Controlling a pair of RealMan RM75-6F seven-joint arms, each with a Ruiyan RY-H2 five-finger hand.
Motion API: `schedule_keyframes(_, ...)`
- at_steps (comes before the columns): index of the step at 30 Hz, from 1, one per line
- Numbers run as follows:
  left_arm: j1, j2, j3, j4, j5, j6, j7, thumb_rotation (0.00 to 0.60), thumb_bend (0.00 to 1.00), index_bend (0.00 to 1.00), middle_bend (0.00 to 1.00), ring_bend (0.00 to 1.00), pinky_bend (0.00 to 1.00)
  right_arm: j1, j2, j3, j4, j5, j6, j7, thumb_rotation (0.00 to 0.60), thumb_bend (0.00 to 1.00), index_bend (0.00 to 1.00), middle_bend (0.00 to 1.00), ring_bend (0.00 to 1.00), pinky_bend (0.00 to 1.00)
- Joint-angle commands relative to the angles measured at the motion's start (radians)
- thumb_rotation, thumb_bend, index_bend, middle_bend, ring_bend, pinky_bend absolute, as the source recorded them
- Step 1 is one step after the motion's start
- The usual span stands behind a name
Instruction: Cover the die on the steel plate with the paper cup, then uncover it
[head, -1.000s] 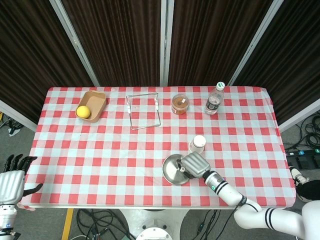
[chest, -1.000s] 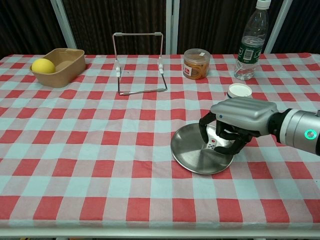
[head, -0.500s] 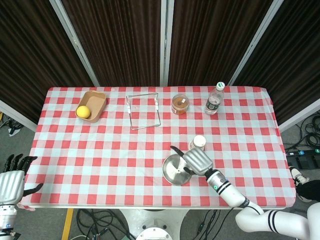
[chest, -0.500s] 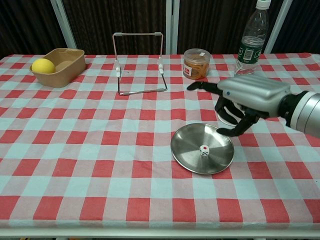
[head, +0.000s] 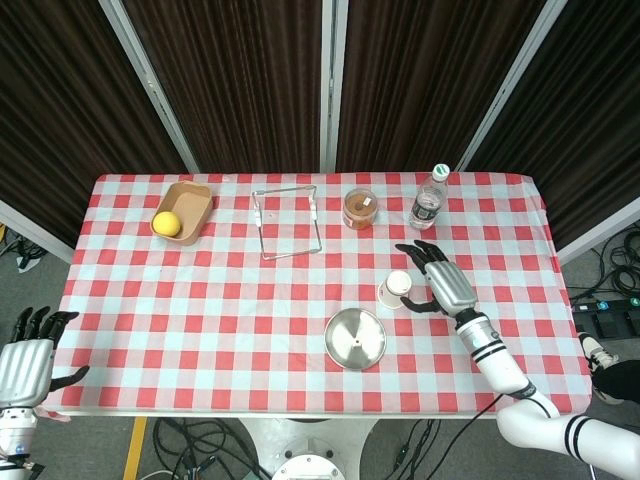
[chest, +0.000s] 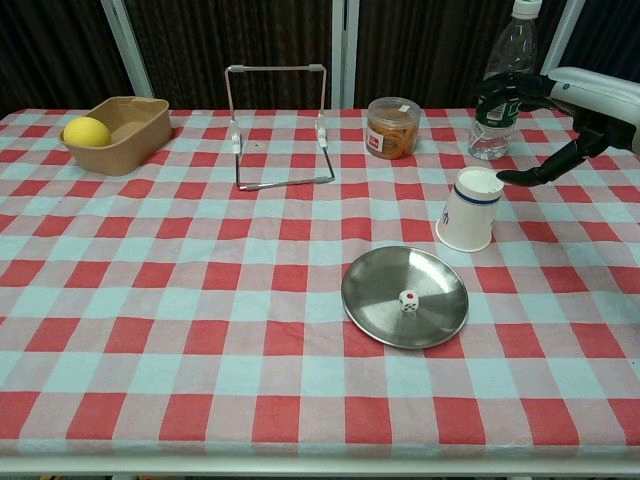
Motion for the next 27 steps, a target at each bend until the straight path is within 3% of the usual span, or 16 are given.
schedule_keyframes(1,-0.001,0.002,0.0,-0.003,-0.002,-0.002,0.004,0.6,0.02,0.2,0.2,0.09,0.0,0.008,-0.024,0.006,0.073,0.046,-0.069,0.057,0.6,0.16,0.11,0.13,0.0,0.05)
schedule_keyframes(9,-0.002,0.006,0.0,-0.013,-0.006,-0.007,0.016,0.6,0.02,0.2,0.2,0.09,0.0,0.027,-0.06,0.004,0.135,0.081,-0.168,0.138,0.6,0.16,0.13,0.15,0.0,0.05)
schedule_keyframes(15,-0.003,0.008,-0.001,-0.015,-0.009,-0.008,0.022,0.6,0.02,0.2,0.2,0.09,0.0,0.042,-0.066,0.022,0.146,0.089,-0.213,0.201,0.6,0.19,0.2,0.19,0.0,0.04)
schedule_keyframes(24,-0.004,0.005,0.0,-0.012,-0.016,-0.016,0.022,0.6,0.02,0.2,0.2,0.09,0.0,0.068,-0.074,0.026,0.172,0.122,-0.261,0.162,0.6,0.22,0.26,0.21,0.0,0.03)
schedule_keyframes(27,-0.005,0.005,0.0,-0.01,-0.015,-0.016,0.02,0.6,0.02,0.2,0.2,0.09,0.0,0.068,-0.084,0.036,0.173,0.129,-0.252,0.166,0.6,0.24,0.33,0.23,0.0,0.03)
